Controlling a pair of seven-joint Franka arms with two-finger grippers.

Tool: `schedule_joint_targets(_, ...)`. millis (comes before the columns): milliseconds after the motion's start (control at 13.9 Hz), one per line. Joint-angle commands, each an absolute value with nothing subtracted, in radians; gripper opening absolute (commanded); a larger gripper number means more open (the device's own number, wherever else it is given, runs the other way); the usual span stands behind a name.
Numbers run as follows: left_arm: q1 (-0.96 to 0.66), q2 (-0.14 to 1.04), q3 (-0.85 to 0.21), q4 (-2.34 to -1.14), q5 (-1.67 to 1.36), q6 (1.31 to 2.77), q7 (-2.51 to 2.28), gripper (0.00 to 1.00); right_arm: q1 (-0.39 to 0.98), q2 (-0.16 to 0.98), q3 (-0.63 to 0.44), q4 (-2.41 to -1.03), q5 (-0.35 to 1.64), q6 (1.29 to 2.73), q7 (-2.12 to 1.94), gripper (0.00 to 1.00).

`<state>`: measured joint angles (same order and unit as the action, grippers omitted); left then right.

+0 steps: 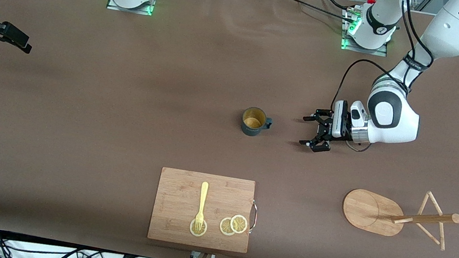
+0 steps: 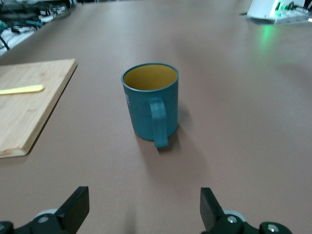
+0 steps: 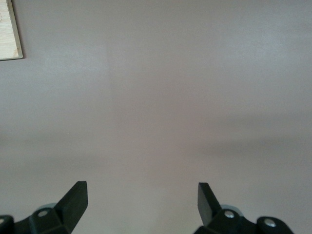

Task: Pass cup and hang on rack
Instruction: 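Move the left gripper toward the teal mug handle, then close the left gripper on the mug handle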

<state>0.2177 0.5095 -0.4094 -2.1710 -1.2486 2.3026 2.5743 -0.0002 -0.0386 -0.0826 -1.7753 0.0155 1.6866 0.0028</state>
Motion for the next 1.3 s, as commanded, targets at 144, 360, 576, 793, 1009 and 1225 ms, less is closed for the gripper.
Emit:
schedule_joint_targets(144,0.245,0.592,-0.48,-2.152,-1.356,2.275,2.66,1.0,-0.002,-0.041,-0.08,-1.769,0.015,1.684,0.003,1.0)
schedule_joint_targets(360,0.242,0.635,-0.502,-2.152,-1.39,2.273,2.661,1.0,-0.003,-0.035,-0.084,-1.769,0.017,1.686,0.003,1.0)
schedule_joint_targets(576,0.244,0.692,-0.518,-2.123,-1.407,2.272,2.663,0.95,-0.002,-0.035,-0.084,-1.767,0.017,1.686,0.003,1.0)
schedule_joint_targets(793,0.236,0.715,-0.532,-2.094,-1.434,2.273,2.661,0.88,-0.002,-0.035,-0.084,-1.767,0.017,1.686,0.003,1.0)
schedule_joint_targets(1009,0.23,0.726,-0.535,-2.088,-1.459,2.273,2.661,0.89,-0.003,-0.034,-0.086,-1.767,0.017,1.687,0.005,1.0)
schedule_joint_targets(1225,0.229,0.744,-0.537,-2.086,-1.462,2.276,2.663,0.89,-0.002,-0.034,-0.086,-1.767,0.017,1.687,0.005,1.0)
